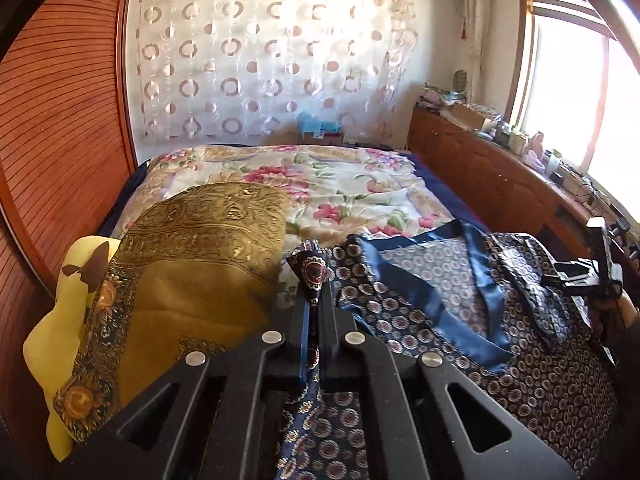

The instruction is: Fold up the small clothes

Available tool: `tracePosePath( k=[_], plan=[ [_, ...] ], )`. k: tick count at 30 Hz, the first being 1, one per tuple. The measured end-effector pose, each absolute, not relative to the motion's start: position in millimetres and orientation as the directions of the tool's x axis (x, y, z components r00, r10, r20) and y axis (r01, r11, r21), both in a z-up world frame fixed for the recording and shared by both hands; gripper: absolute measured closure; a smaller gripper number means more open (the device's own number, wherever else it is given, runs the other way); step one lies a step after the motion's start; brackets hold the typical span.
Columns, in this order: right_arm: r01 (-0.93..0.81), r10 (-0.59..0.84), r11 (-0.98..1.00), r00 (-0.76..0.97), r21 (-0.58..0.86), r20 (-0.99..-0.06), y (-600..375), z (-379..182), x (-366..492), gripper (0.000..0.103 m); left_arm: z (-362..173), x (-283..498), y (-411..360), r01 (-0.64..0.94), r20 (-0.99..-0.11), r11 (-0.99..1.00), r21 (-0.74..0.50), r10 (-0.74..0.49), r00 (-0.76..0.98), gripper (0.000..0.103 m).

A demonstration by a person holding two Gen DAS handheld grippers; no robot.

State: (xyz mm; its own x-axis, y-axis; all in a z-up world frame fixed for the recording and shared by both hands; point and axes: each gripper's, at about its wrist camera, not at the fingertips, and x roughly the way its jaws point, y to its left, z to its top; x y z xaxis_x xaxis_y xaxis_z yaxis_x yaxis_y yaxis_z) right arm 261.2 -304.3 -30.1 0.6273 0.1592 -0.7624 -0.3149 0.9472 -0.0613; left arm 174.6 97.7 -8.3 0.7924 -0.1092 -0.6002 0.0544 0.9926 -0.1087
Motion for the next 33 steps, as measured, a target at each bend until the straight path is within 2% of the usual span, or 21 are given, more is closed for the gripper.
tracePosePath(
  k=[6, 9, 12, 14, 18, 27, 33],
  plan=[
    [-0.295, 0.185, 0.955, 0.608, -0.003, -0.772, -319.2, -23.8, 283.1, 0.024, -9.5, 160.6, 85.6, 0.091, -0.584, 0.99, -0.106, -0.136, 0.801, 0.099],
    [-0.278, 0.193, 0.96, 0.617, 0.018, -0.763, -321.4, -21.6, 293.0, 0.036, -13.2, 159.9, 80.2, 0.095, -0.59, 0.988, -0.118, -0.147, 0.794, 0.099],
    [-0.293, 0.201, 0.956, 0.621, 0.013, -0.757, -317.0, -21.2, 298.4, 0.062, -10.6, 152.5, 76.2, 0.099, -0.58, 0.987, -0.123, -0.153, 0.8, 0.099],
    [-0.298, 0.172, 0.954, 0.622, -0.028, -0.764, -311.8, -21.8, 299.2, 0.097, -5.6, 143.5, 74.9, 0.101, -0.562, 0.986, -0.132, -0.158, 0.812, 0.099],
    [-0.323, 0.171, 0.944, 0.651, -0.067, -0.74, -302.7, -13.4, 282.9, 0.101, 3.5, 121.8, 76.8, 0.099, -0.534, 0.984, -0.148, -0.164, 0.83, 0.099],
    [-0.317, 0.242, 0.947, 0.802, -0.046, -0.546, -318.2, 46.0, 178.4, 0.102, 23.3, 57.3, 93.0, 0.07, -0.459, 0.981, -0.183, -0.148, 0.876, 0.099],
    [-0.32, 0.267, 0.947, 0.829, -0.025, -0.492, -343.7, 45.6, 96.1, 0.102, 19.2, 1.3, 104.7, 0.03, -0.431, 0.982, -0.187, -0.11, 0.896, 0.1]
  ],
)
